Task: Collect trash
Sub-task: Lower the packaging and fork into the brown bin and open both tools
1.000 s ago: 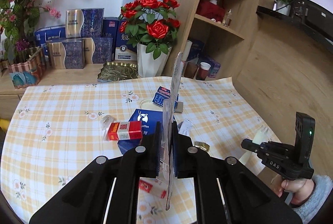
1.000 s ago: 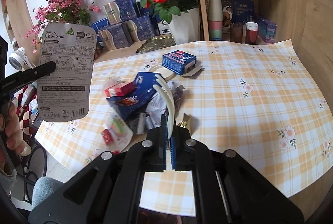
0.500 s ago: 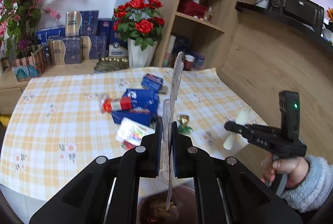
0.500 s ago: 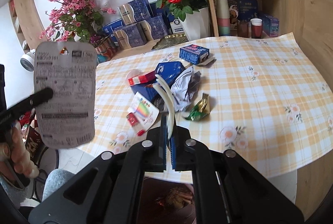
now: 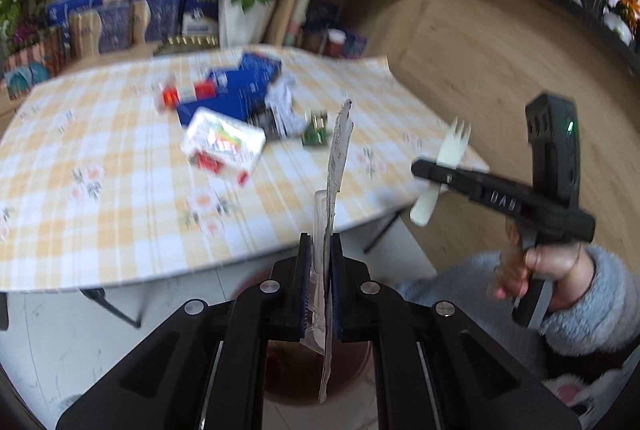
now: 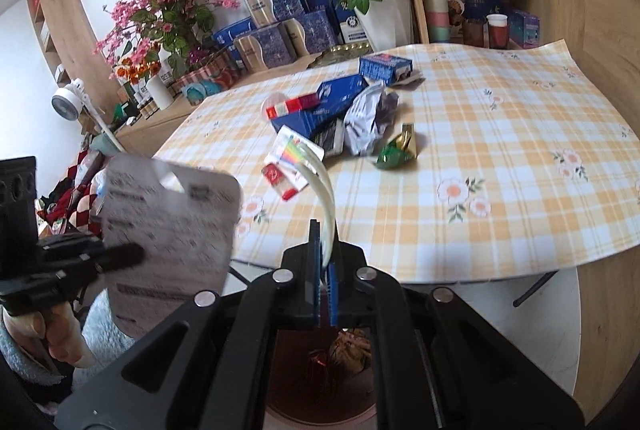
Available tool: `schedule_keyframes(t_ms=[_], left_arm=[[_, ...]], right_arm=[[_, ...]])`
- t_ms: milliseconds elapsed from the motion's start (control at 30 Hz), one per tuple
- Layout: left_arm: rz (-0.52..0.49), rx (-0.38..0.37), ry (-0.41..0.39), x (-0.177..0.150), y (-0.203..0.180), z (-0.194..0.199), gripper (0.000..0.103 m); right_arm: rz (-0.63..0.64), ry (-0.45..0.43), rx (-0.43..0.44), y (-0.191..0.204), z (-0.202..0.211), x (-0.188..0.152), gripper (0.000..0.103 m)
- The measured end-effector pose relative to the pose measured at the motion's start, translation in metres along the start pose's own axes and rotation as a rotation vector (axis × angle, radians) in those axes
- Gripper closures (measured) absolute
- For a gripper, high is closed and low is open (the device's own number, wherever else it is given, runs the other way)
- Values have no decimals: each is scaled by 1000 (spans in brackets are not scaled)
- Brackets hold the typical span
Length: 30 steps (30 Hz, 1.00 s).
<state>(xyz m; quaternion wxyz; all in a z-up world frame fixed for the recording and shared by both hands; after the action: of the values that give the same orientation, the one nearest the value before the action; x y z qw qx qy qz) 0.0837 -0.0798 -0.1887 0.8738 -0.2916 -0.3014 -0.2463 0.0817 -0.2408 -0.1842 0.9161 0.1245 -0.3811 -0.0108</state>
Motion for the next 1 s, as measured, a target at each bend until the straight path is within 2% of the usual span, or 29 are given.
schedule_keyframes(t_ms=[167,367,467,633,800,833,867,933,1000], left_arm=[[-21,-22,128,-36,-2,-39,94],[-31,5,278,-79,11,-87,94],[2,3,326,-93,18,-106,94],[112,-14,407,-115,27,-135,93],[102,-22,433,-122,25,-153,93],[94,-25,428,-120,24,-155,86],[81,-30,414,-117,21,-155,68],[66,-40,383,-110,18,-152,48],[62,-52,348,-101,15,-147,46]], right_arm=[[-7,31,-1,-4,-7,-19,96],[-12,59,2,-11,-16,-33,96],[-18,72,3,-14,-21,-38,96],[-35,81,2,-21,-25,-42,96],[-38,89,-7,-26,-28,-45,96],[-41,91,-8,-27,-29,-46,96],[-43,93,-9,-28,-29,-47,96],[-49,96,-10,-29,-30,-48,96],[-53,101,-9,-30,-31,-50,96]])
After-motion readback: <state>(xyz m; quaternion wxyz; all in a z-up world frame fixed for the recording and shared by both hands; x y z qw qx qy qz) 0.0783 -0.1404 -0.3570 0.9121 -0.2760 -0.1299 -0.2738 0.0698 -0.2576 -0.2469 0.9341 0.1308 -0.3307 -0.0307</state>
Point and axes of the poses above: each gripper's, at about its wrist camera, not at the fingertips, and z roughly against the way its jaws point, y to its left, x to its top, the point moved 8 cm from there along -z, roughly the way its jaws point, and after that the axes turned 6 degrees about -x, right-handed, at the moved point
